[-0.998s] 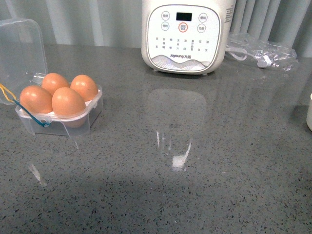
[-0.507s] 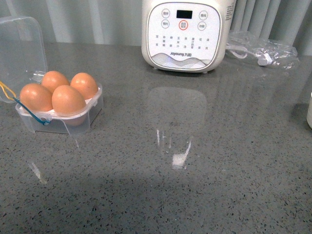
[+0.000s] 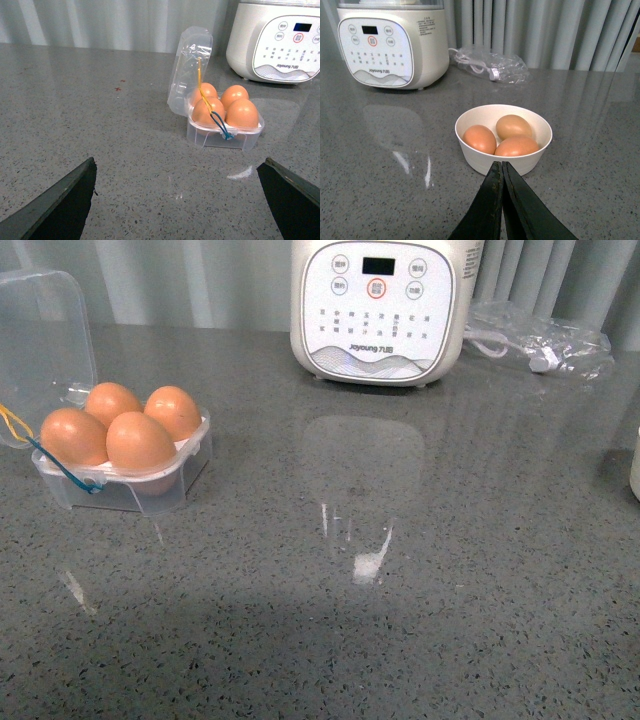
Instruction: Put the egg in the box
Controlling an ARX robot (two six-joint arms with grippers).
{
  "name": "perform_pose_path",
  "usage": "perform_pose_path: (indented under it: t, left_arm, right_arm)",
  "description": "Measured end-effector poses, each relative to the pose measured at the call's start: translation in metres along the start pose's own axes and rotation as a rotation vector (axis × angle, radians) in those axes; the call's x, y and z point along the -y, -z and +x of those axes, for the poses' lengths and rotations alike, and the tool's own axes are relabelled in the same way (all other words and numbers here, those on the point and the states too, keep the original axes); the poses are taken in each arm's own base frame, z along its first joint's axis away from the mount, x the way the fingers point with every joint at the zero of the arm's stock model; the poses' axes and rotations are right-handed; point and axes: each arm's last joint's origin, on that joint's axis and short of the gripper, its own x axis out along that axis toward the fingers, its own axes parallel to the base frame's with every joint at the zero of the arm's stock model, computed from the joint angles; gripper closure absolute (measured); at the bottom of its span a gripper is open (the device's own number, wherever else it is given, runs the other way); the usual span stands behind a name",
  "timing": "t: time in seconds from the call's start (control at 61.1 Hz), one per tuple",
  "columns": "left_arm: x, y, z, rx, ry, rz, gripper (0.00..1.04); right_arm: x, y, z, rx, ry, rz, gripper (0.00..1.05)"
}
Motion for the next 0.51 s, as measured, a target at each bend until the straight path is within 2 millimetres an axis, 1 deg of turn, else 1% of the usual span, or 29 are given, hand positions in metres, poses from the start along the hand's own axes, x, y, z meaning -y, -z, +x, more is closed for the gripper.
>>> perform_pose_path:
  t: [0.229, 0.327, 0.393, 0.507]
  left_arm:
    - [0.000, 0.000, 0.000, 0.000, 0.000, 0.000, 0.07]
    - [0.000, 0.000, 0.000, 0.000, 0.000, 0.000, 0.07]
    - [0.000, 0.000, 0.000, 0.000, 0.000, 0.000, 0.07]
    - [0.000, 0.000, 0.000, 0.000, 0.000, 0.000, 0.07]
  right_arm:
    - [0.000, 0.000, -0.003, 0.005, 0.000, 0.000, 1.01]
    - [0.000, 0.005, -0.010, -0.032, -0.001, 0.000, 1.01]
    - [0.000, 0.002, -0.014, 0.002, -0.001, 0.000, 1.01]
    - [0.000, 0.003, -0.014, -0.002, -0.001, 0.000, 1.01]
